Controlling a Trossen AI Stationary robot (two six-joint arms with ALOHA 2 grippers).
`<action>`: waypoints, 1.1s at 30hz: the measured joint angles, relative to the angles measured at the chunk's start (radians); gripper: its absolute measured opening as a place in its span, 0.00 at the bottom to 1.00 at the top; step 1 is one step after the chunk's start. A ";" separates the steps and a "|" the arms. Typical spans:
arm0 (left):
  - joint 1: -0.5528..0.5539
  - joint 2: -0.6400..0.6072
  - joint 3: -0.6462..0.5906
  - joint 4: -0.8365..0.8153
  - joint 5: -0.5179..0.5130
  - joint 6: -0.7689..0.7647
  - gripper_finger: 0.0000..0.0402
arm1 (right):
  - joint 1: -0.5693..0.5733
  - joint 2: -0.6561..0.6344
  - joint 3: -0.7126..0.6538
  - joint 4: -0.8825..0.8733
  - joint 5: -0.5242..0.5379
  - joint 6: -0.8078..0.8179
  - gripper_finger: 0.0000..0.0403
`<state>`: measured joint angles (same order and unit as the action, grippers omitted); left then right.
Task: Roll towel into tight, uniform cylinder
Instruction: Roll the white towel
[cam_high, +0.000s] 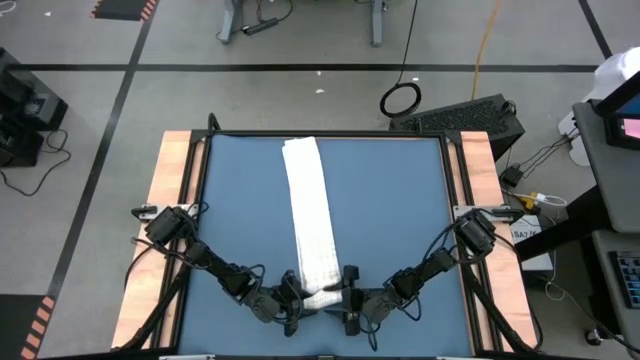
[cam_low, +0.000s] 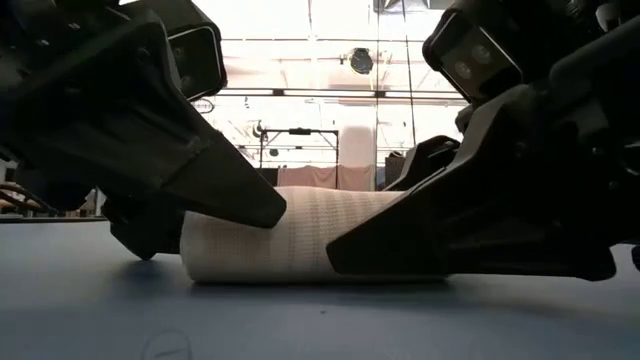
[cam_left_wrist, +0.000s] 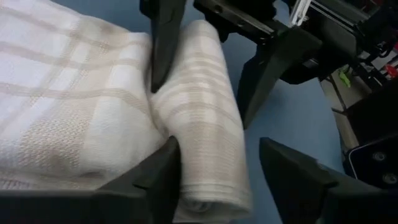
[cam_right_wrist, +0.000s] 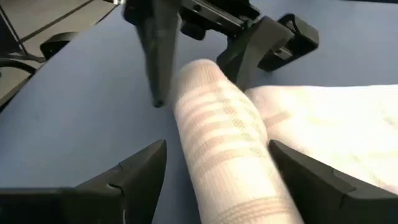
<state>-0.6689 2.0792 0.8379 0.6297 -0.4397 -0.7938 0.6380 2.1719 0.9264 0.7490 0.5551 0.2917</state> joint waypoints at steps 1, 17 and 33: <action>-0.001 0.000 0.000 0.002 -0.001 0.008 0.57 | 0.000 0.000 0.000 0.000 0.000 0.002 0.67; -0.090 -0.178 -0.004 -0.124 -0.291 0.385 0.66 | -0.004 0.000 0.000 -0.021 -0.022 0.065 0.67; -0.100 -0.024 0.042 0.082 -0.304 0.494 0.66 | -0.017 0.001 -0.001 -0.021 -0.039 0.085 0.67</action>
<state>-0.7685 2.0557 0.8804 0.7113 -0.7441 -0.3001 0.6212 2.1731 0.9257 0.7283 0.5159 0.3769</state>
